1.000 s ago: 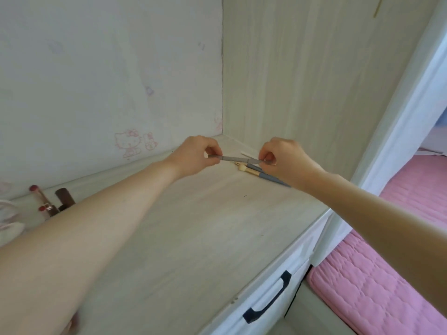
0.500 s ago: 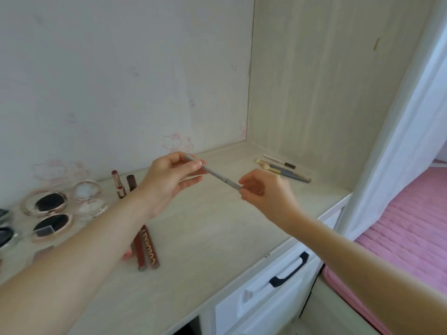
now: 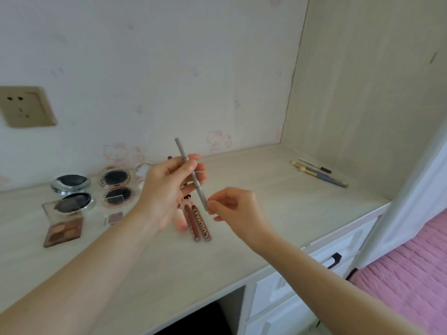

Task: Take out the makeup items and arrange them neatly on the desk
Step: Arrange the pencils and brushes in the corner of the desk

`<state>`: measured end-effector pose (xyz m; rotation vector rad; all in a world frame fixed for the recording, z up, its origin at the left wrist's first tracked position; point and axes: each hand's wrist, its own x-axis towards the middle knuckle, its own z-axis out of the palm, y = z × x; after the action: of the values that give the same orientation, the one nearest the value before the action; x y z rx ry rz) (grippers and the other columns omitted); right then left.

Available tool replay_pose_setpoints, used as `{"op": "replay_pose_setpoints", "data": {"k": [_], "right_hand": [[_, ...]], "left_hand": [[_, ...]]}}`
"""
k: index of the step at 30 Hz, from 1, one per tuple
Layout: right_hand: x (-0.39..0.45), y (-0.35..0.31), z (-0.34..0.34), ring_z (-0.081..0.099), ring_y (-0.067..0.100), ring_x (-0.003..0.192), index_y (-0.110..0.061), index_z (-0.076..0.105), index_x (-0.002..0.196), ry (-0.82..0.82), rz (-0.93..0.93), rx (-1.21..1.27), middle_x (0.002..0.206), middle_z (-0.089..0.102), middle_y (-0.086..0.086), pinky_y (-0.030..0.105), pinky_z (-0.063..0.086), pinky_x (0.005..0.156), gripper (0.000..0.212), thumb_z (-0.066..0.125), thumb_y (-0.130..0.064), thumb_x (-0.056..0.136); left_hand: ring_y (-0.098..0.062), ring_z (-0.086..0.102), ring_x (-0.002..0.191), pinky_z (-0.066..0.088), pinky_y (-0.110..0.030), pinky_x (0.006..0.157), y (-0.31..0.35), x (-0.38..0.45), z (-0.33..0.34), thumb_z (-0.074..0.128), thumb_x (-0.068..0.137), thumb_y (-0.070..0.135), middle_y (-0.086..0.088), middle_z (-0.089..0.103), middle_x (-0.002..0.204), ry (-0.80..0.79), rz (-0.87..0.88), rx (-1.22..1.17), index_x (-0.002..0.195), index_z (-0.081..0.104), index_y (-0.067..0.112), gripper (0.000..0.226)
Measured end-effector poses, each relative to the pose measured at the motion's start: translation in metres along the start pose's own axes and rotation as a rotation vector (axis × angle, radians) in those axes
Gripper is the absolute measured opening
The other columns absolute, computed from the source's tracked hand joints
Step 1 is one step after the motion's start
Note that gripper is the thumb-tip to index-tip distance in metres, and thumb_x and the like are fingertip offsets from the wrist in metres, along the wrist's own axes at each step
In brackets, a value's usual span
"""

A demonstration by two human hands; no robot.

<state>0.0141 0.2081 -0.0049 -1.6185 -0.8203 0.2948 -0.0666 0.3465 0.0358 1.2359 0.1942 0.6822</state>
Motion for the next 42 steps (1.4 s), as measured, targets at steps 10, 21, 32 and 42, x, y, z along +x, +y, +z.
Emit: {"op": "replay_pose_setpoints", "data": {"k": [10,21,32,42], "right_hand": [[0.001,-0.019,0.048,0.061,-0.006,0.078,-0.028,0.064,0.104,-0.049,-0.152,-0.191,0.084,0.068,-0.013,0.004,0.044,0.058,0.017,0.066,-0.025,0.088],[-0.01,-0.001,0.098,0.051,0.009,0.088,-0.013,0.072,0.105,-0.165,-0.582,-0.573,0.092,0.069,-0.003,0.016,0.033,0.082,0.018,0.064,-0.018,0.09],[-0.016,0.015,0.105,0.055,0.025,0.091,-0.006,0.073,0.106,-0.163,-0.737,-0.6,0.091,0.069,0.003,0.034,0.046,0.084,0.02,0.066,-0.013,0.088],[-0.018,0.017,0.106,0.054,0.024,0.088,-0.004,0.074,0.1,-0.121,-0.852,-0.621,0.089,0.069,0.002,0.032,0.044,0.084,0.018,0.065,-0.017,0.089]], "left_hand": [[-0.005,0.059,0.061,0.046,-0.018,0.064,0.017,-0.038,-0.085,0.066,0.088,0.015,0.004,0.066,0.066,0.032,0.296,1.012,0.091,0.073,0.015,0.008],[-0.026,0.068,0.075,0.054,-0.037,0.06,0.01,-0.087,-0.127,0.081,0.073,0.011,-0.004,0.071,0.083,-0.05,0.579,1.641,0.102,0.073,0.012,0.031],[-0.023,0.06,0.061,0.046,-0.038,0.058,-0.004,-0.104,-0.133,0.07,0.083,0.024,0.002,0.062,0.067,-0.014,0.545,1.67,0.08,0.062,0.012,0.015],[-0.023,0.049,0.046,0.043,-0.034,0.055,-0.004,-0.105,-0.136,0.035,0.095,0.048,0.004,0.058,0.054,-0.013,0.528,1.752,0.077,0.064,0.021,0.044]]}}
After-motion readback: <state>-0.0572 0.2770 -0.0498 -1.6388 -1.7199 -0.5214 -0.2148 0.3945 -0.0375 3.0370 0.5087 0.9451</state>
